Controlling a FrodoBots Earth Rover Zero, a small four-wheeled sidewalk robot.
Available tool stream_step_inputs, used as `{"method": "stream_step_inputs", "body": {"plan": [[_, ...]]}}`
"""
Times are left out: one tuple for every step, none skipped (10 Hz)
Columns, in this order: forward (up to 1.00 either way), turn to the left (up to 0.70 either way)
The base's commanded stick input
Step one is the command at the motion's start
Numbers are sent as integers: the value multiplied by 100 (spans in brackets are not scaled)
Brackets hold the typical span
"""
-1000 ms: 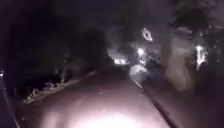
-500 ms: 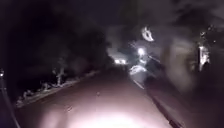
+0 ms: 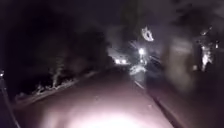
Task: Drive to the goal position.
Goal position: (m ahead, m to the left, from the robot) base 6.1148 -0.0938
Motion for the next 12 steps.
{"method": "stream_step_inputs", "body": {"plan": [[50,0],[50,0],[50,0],[50,0],[50,0],[50,0],[50,0],[50,0],[50,0],[50,0],[50,0],[50,0]]}}
